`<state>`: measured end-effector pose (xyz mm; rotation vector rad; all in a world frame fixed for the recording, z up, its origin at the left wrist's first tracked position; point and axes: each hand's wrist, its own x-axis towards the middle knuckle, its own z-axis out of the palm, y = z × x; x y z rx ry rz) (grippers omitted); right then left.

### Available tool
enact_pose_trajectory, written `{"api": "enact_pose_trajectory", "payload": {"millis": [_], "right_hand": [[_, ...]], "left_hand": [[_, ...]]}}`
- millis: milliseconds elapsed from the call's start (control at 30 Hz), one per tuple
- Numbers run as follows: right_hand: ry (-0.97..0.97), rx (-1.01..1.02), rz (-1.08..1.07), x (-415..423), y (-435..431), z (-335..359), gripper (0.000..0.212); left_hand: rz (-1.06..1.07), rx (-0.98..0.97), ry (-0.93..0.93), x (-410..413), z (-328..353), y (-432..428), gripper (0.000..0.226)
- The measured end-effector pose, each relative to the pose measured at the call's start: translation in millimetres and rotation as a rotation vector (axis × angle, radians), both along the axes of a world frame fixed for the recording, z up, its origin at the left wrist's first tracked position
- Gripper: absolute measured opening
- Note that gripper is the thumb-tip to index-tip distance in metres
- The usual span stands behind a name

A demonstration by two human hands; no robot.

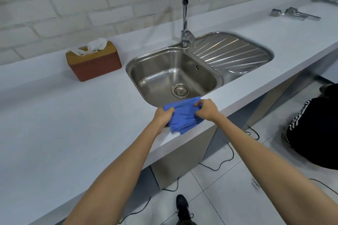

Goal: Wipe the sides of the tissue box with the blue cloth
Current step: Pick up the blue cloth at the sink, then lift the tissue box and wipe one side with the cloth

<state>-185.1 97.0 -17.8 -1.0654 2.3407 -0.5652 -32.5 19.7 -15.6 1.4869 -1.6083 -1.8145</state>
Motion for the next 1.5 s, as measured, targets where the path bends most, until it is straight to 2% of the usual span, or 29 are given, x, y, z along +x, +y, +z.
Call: {"api": "enact_pose_trajectory", "payload": {"millis": [67, 133, 200, 267, 333, 400, 433, 500, 600, 667, 733, 800, 867, 933, 1000, 1133, 1233, 1300, 1400, 1500], "right_hand": [[-0.155, -0.042, -0.080, 3, -12, 10, 0.022], [-0.393, -0.094, -0.175, 9, -26, 20, 0.036], [-0.769, -0.148, -0.230, 16, -44, 26, 0.048], [-1.149, -0.232, -0.194, 24, -67, 25, 0.064], [-1.468, -0.324, -0.154, 35, -91, 27, 0.068], [-1.686, -0.412, -0.110, 46, -114, 31, 0.065], [-1.708, -0.441, -0.072, 50, -125, 33, 0.064], [-1.667, -0.445, 0.006, 55, -148, 36, 0.059], [-1.551, -0.408, 0.072, 64, -183, 41, 0.045], [-1.487, -0.363, 0.101, 72, -205, 46, 0.044], [-1.476, -0.297, 0.148, 81, -226, 49, 0.041], [-1.453, -0.206, 0.223, 90, -245, 50, 0.039], [-1.339, -0.095, 0.324, 97, -262, 49, 0.035], [-1.095, -0.006, 0.422, 96, -280, 48, 0.032], [-0.829, -0.027, 0.412, 84, -302, 48, 0.035], [-0.642, -0.314, 0.215, 50, -358, 41, 0.033], [-0.452, -0.377, 0.318, 41, -396, 33, 0.042], [-0.430, -0.369, 0.394, 45, -413, 26, 0.046], [-0.470, -0.380, 0.392, 52, -429, 13, 0.048], [-0.479, -0.411, 0.418, 56, -432, 3, 0.048]], "left_hand": [[0.106, 0.125, 0.138, -4, 17, -8, 0.010], [0.129, 0.072, 0.187, -8, 34, -20, 0.010], [0.107, -0.045, 0.186, -11, 54, -33, 0.011], [0.074, -0.135, 0.189, -14, 71, -46, 0.013], [0.042, -0.192, 0.187, -15, 86, -61, 0.020], [0.023, -0.231, 0.176, -9, 95, -79, 0.025], [0.029, -0.240, 0.174, -3, 97, -90, 0.024], [0.079, -0.284, 0.165, 12, 95, -113, 0.016], [0.260, -0.458, 0.111, 39, 82, -147, 0.007], [0.402, -0.462, 0.122, 57, 70, -165, 0.015], [0.446, -0.201, 0.226, 71, 60, -175, 0.028], [0.395, 0.106, 0.389, 84, 50, -181, 0.038], [0.406, 0.270, 0.565, 94, 38, -188, 0.039], [0.439, 0.322, 0.596, 104, 26, -196, 0.032], [0.497, 0.291, 0.508, 120, 19, -206, 0.028], [0.773, 0.021, 0.337, 172, 11, -248, 0.034], [0.998, -0.176, 0.198, 199, 12, -289, 0.032], [1.026, -0.243, 0.161, 201, 16, -315, 0.031], [0.997, -0.275, 0.123, 189, 20, -349, 0.016], [0.969, -0.283, 0.093, 176, 13, -370, 0.016]]}}
